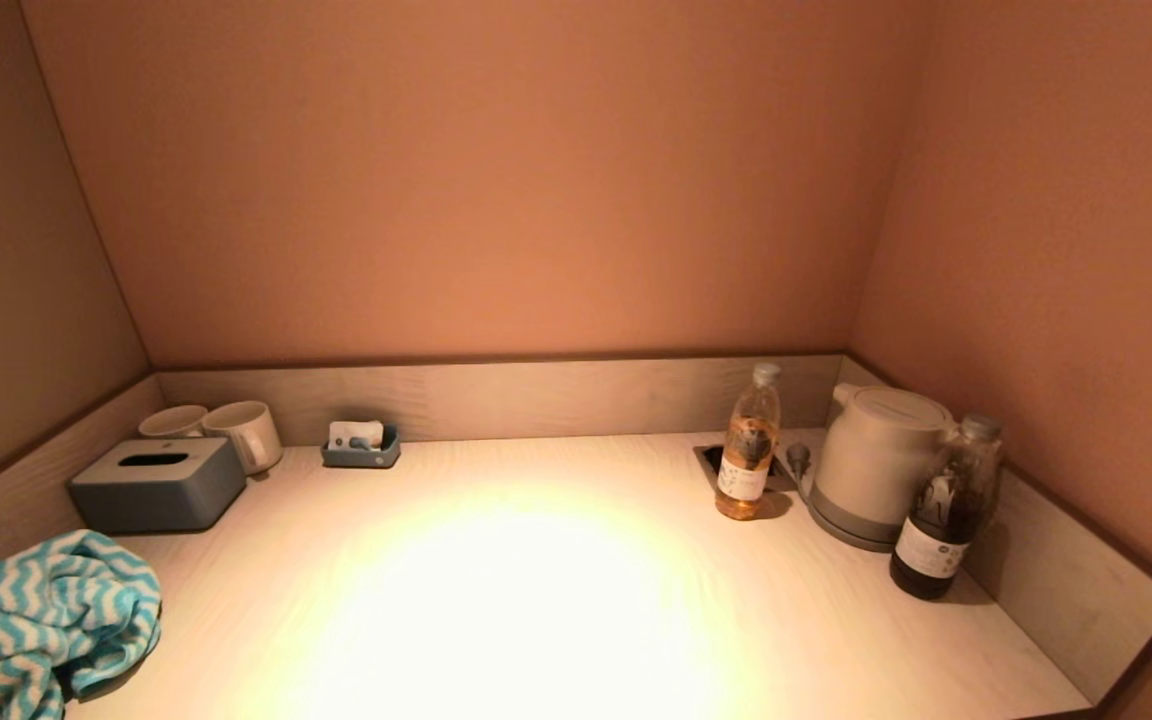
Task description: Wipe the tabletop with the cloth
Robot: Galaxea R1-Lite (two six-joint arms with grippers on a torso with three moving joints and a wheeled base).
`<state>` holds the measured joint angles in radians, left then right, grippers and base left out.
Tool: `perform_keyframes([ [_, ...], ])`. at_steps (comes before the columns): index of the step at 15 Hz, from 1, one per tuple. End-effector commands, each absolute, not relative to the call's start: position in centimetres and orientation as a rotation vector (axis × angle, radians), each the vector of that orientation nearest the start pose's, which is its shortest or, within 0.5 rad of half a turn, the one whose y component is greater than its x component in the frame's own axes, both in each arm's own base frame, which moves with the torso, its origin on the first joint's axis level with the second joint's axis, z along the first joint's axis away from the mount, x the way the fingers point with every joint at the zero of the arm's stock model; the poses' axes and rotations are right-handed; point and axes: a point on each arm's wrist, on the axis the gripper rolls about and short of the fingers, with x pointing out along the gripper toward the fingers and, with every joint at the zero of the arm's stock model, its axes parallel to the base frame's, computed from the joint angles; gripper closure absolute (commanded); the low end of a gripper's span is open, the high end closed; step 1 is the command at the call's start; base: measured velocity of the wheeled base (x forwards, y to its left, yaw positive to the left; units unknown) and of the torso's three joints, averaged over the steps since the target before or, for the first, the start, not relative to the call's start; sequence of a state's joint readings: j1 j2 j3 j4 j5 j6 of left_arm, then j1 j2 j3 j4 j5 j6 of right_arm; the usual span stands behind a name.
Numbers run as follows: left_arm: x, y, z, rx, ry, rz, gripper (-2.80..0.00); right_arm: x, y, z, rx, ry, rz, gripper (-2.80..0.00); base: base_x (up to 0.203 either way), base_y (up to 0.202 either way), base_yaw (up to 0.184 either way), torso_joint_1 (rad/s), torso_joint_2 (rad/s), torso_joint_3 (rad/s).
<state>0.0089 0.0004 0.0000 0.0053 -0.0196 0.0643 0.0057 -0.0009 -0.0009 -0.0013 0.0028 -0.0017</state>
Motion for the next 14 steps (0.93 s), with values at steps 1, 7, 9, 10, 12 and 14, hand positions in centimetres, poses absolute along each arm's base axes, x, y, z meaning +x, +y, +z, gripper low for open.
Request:
perform_keyframes([
  [1, -2.28, -0.07, 7.50, 0.064, 0.004, -0.011, 0.00, -2.28, -0.01, 7.56, -0.002, -0.002, 0.009, 0.00, 0.000, 0.000, 0.000, 0.000, 0.00, 0.000],
  [7, -2.28, -0.07, 7.49, 0.064, 0.006, -0.011, 0.00, -2.29, -0.01, 7.59, -0.003, -0.003, 0.009, 0.00, 0.000, 0.000, 0.000, 0.000, 0.00, 0.000],
  [9, -2.27, -0.07, 7.50, 0.064, 0.006, -0.011, 0.00, -2.29, -0.01, 7.61, -0.002, -0.003, 0.009, 0.00, 0.000, 0.000, 0.000, 0.000, 0.00, 0.000],
  [10, -2.28, -0.07, 7.49, 0.064, 0.006, -0.011, 0.00, -2.28, -0.01, 7.56, -0.002, -0.002, 0.009, 0.00, 0.000, 0.000, 0.000, 0.000, 0.00, 0.000],
  [12, -2.28, -0.07, 7.49, 0.064, 0.006, -0.011, 0.00, -2.28, -0.01, 7.57, 0.000, -0.002, 0.009, 0.00, 0.000, 0.000, 0.000, 0.000, 0.00, 0.000],
  [14, -2.27, -0.07, 7.49, 0.064, 0.007, -0.011, 0.00, -2.29, -0.01, 7.61, -0.002, -0.003, 0.009, 0.00, 0.000, 0.000, 0.000, 0.000, 0.00, 0.000],
])
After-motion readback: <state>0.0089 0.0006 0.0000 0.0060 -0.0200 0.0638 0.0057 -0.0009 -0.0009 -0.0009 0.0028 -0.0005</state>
